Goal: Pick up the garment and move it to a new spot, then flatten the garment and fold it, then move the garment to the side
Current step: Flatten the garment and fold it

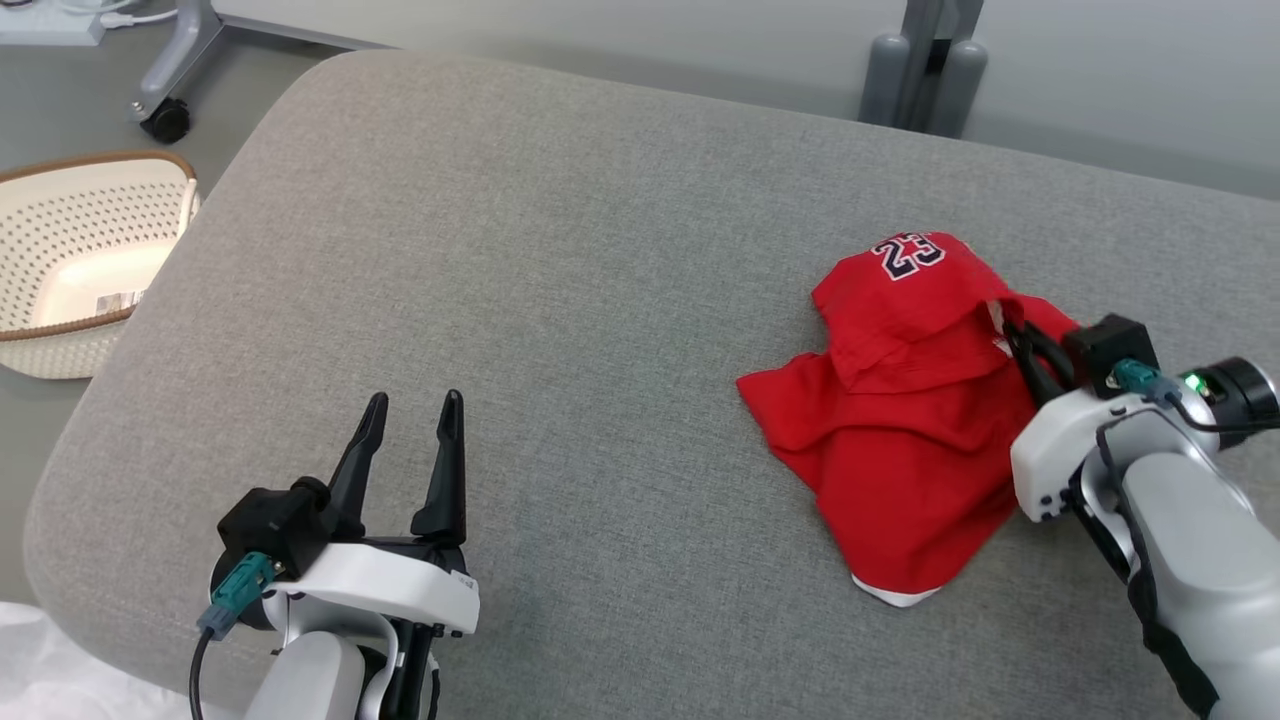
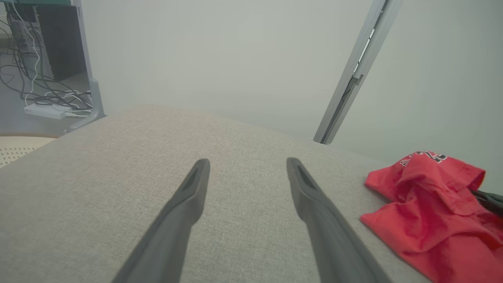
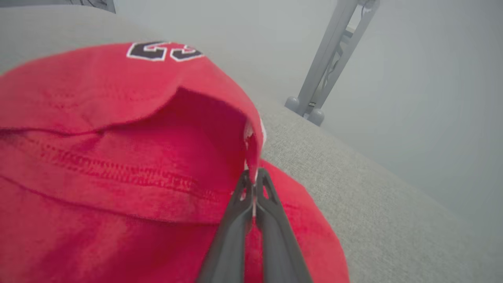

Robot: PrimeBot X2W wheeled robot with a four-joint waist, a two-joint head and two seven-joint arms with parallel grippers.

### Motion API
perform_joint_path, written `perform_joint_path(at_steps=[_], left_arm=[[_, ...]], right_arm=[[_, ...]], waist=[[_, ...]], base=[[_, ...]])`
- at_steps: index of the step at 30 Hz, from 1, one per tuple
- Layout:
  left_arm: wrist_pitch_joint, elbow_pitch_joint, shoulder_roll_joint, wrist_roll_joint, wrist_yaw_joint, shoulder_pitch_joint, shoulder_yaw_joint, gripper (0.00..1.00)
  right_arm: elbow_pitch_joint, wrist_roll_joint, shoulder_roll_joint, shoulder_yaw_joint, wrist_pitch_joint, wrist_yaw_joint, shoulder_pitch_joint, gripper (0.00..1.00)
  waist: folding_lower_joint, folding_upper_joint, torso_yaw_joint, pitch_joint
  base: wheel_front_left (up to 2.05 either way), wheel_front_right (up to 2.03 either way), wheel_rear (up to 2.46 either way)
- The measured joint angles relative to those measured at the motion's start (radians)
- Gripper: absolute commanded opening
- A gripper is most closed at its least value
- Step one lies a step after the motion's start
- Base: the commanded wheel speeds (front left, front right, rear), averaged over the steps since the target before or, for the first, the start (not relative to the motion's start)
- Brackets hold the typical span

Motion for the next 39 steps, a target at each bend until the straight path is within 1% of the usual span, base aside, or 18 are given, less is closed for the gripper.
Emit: perform_joint_path(at_steps=[6,10,13,17,20,22,25,26,27,28,29,31,36,39], left_arm=[[0.000,0.004,0.000,0.005,-0.001,0.001,0.010,1.00],[0.000,0.011,0.000,0.008,-0.007,0.007,0.021,1.00],[0.000,0.017,0.000,0.008,-0.009,0.016,0.025,1.00],[0.000,0.029,0.000,0.008,-0.010,0.019,0.023,1.00],[0.000,0.037,0.000,0.007,-0.017,0.023,0.022,1.00],[0.000,0.037,0.000,0.007,-0.017,0.033,0.026,1.00],[0.000,0.038,0.001,0.007,-0.018,0.039,0.035,1.00],[0.000,0.036,0.000,0.006,-0.018,0.039,0.039,1.00],[0.000,0.034,0.000,0.001,-0.018,0.040,0.039,1.00],[0.000,0.030,0.000,-0.001,-0.018,0.040,0.039,1.00],[0.000,0.028,0.000,-0.001,-0.018,0.040,0.039,1.00],[0.000,0.029,0.000,-0.002,-0.018,0.040,0.037,1.00],[0.000,0.035,0.000,-0.002,-0.018,0.040,0.036,1.00],[0.000,0.039,0.000,-0.002,-0.018,0.040,0.040,1.00]], right_arm=[[-0.137,0.022,-0.014,-0.019,-0.001,0.000,-0.009,0.00],[-0.231,0.042,-0.007,-0.023,-0.001,0.000,-0.017,0.00],[-0.279,0.053,0.007,0.009,-0.001,0.000,-0.056,0.00],[-0.313,0.082,0.038,0.086,-0.001,0.000,-0.127,0.00],[-0.352,0.131,0.068,0.125,-0.001,0.000,-0.192,0.00],[-0.400,0.169,0.086,0.126,-0.001,0.000,-0.230,0.00],[-0.472,0.175,0.075,0.080,-0.001,0.000,-0.279,0.00],[-0.512,0.176,0.053,-0.002,-0.001,0.000,-0.275,0.00],[-0.517,0.169,0.028,-0.054,-0.001,0.000,-0.258,0.00],[-0.500,0.149,-0.001,-0.094,-0.001,0.000,-0.222,0.00],[-0.429,0.120,-0.046,-0.125,-0.001,0.000,-0.166,0.00],[-0.353,0.112,-0.077,-0.142,-0.001,0.000,-0.134,0.00],[-0.166,0.121,-0.125,-0.158,-0.001,0.000,-0.055,0.00],[-0.067,0.133,-0.134,-0.153,0.008,0.000,-0.005,0.00]], waist=[[0.0000,0.0000,-0.028,-0.025],[0.0000,0.0000,-0.048,-0.050],[0.0000,0.0000,-0.060,-0.072],[0.0000,0.0000,-0.067,-0.101],[0.0000,0.0000,-0.067,-0.123],[0.0000,0.0000,-0.065,-0.134],[0.0000,0.0000,-0.067,-0.140],[0.0000,0.0000,-0.070,-0.142],[0.0000,0.0000,-0.072,-0.139],[0.0000,0.0001,-0.076,-0.135],[0.0000,0.0000,-0.085,-0.128],[0.0000,0.0000,-0.091,-0.124],[0.0000,0.0000,-0.111,-0.120],[0.0000,0.0000,-0.125,-0.119]], base=[[0.00,0.00,0.00],[0.00,0.00,0.00],[0.00,0.00,0.00],[0.00,0.00,0.00],[0.00,0.00,0.00],[0.00,0.00,0.00],[0.00,0.00,0.00],[0.00,0.00,0.00],[0.00,0.00,0.00],[0.00,0.00,0.00],[0.00,0.00,0.00],[0.00,0.00,0.00],[0.00,0.00,0.00],[0.00,0.00,0.00]])
